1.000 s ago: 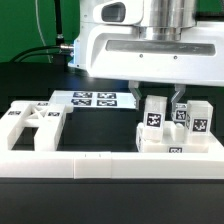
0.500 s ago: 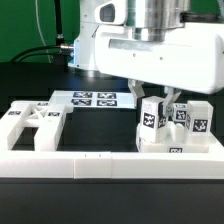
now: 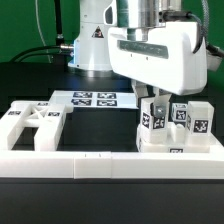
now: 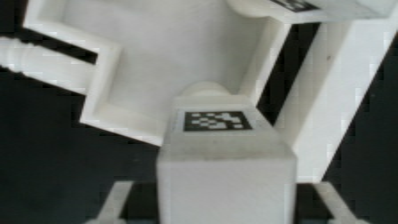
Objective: Assemble chair
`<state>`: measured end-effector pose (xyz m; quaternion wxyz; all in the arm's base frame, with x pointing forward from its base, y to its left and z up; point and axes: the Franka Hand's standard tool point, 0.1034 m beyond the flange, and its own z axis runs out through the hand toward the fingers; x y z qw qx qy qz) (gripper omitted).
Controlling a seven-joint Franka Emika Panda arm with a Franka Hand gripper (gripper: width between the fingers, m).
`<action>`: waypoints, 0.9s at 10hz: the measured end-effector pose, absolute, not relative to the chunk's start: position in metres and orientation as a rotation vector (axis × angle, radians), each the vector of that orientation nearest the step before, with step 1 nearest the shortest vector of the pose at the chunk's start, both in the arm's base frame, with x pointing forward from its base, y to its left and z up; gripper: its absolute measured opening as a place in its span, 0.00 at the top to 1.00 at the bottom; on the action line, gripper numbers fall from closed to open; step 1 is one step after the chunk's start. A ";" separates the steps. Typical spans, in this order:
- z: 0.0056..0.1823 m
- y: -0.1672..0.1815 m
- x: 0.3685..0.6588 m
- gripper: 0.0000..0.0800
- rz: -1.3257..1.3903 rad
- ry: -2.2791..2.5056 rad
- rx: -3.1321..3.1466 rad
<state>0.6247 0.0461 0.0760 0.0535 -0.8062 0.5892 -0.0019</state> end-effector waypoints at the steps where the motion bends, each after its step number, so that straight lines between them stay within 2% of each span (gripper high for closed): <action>1: 0.076 0.046 0.625 0.64 0.005 1.897 -2.363; 5: 0.074 0.046 0.625 0.64 0.028 2.353 -1.781; 9: 0.074 0.047 0.627 0.64 0.077 2.582 -1.395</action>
Offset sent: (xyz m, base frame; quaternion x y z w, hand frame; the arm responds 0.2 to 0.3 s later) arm -0.0211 0.0059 -0.0160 0.0334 -0.0375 0.3467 0.9366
